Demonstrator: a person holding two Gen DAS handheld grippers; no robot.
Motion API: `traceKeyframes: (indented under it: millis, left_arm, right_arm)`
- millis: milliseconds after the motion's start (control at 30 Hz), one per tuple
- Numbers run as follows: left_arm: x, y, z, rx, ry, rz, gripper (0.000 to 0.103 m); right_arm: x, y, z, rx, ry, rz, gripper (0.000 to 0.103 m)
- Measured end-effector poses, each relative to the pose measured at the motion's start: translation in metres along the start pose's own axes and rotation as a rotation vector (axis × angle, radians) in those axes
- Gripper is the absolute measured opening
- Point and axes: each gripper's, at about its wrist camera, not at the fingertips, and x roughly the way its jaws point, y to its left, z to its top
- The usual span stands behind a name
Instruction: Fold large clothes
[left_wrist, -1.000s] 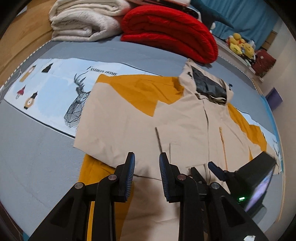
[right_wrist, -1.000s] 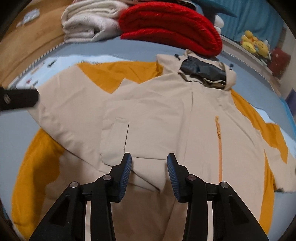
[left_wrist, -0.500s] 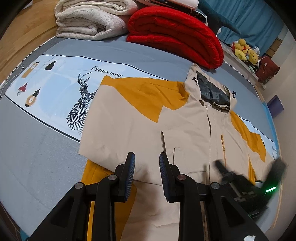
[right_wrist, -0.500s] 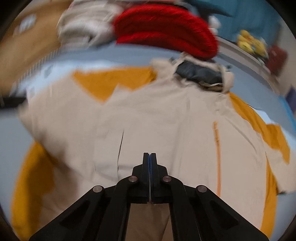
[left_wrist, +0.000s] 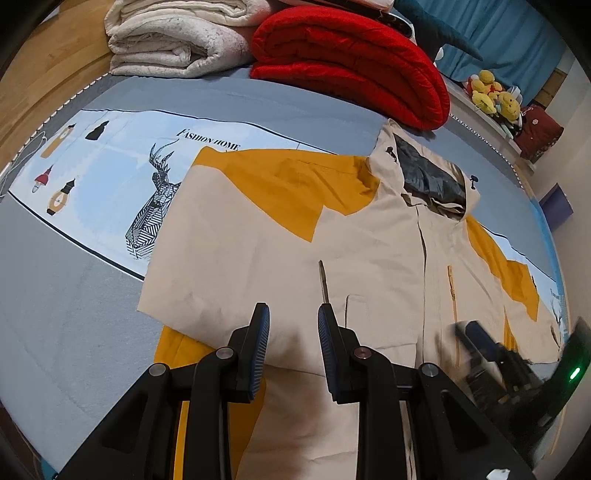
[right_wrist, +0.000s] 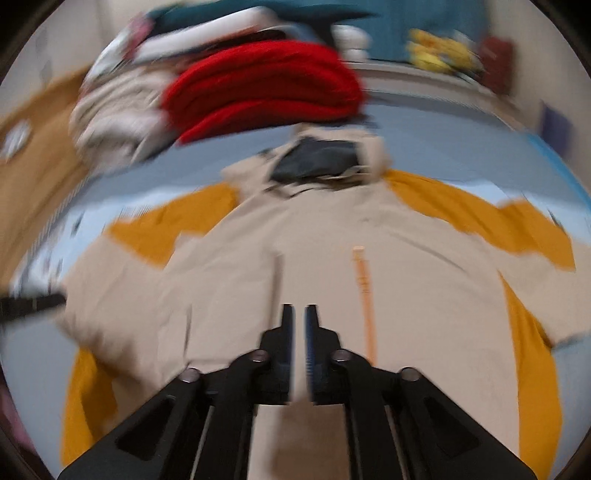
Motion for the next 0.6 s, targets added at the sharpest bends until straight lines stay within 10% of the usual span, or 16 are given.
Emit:
traceKeyframes:
  millis: [67, 267, 333, 400, 467, 600]
  left_arm:
    - [0.002, 0.001, -0.001, -0.003, 0.007, 0.001, 0.024]
    - [0.004, 0.006, 0.002, -0.005, 0.012, -0.005, 0.024]
    - [0.004, 0.008, 0.004, -0.013, 0.013, -0.008, 0.024]
    - [0.003, 0.01, 0.006, -0.019, 0.013, -0.011, 0.024]
    - [0.003, 0.01, 0.007, -0.019, 0.012, -0.014, 0.024]
    - [0.001, 0.008, 0.006, -0.013, 0.01, -0.015, 0.024]
  right_arm:
    - [0.008, 0.027, -0.008, -0.103, 0.025, 0.021, 0.068]
    - [0.044, 0.084, -0.038, -0.406, 0.099, -0.044, 0.072]
    - [0.054, 0.088, -0.047, -0.461, 0.115, -0.074, 0.067]
    - [0.056, 0.087, -0.047, -0.456, 0.11, -0.062, 0.024]
    - [0.05, 0.08, -0.043, -0.427, 0.088, -0.068, 0.005]
    - [0.027, 0.048, -0.015, -0.18, 0.007, 0.035, 0.002]
